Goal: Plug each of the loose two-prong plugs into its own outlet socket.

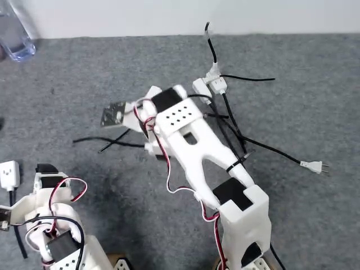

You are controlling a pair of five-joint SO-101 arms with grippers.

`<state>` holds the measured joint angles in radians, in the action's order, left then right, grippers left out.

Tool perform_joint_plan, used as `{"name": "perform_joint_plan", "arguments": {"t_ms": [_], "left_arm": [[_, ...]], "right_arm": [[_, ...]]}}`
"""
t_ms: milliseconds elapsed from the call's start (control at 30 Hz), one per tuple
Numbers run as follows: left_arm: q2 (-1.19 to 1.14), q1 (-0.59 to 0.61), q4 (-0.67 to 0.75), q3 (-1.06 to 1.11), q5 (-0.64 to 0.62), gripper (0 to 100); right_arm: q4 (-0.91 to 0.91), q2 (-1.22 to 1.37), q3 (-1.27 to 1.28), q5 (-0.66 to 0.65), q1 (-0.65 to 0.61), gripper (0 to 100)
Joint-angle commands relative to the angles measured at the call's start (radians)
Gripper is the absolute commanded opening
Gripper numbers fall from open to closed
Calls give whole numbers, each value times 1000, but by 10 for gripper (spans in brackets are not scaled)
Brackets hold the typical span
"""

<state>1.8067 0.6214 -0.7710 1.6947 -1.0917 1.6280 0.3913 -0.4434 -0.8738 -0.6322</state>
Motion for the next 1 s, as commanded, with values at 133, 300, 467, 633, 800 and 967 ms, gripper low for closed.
{"name": "perform_joint_plan", "arguments": {"t_ms": [133, 300, 467, 633, 800, 967], "left_arm": [[8, 6, -3, -12, 11, 33], [8, 6, -3, -12, 11, 33], [8, 6, -3, -12, 11, 33], [8, 6, -3, -12, 11, 33], [8, 6, -3, -12, 11, 33], [8, 6, -5, -12, 11, 33]], "right_arm": [[-25, -51, -147, 238, 88, 8], [-84, -127, -147, 534, 140, 8], [-84, -232, -143, 637, 240, 8], [-188, -236, -101, 646, 398, 8], [-374, -148, -66, 618, 492, 8], [-536, -45, -68, 617, 521, 8]]}}
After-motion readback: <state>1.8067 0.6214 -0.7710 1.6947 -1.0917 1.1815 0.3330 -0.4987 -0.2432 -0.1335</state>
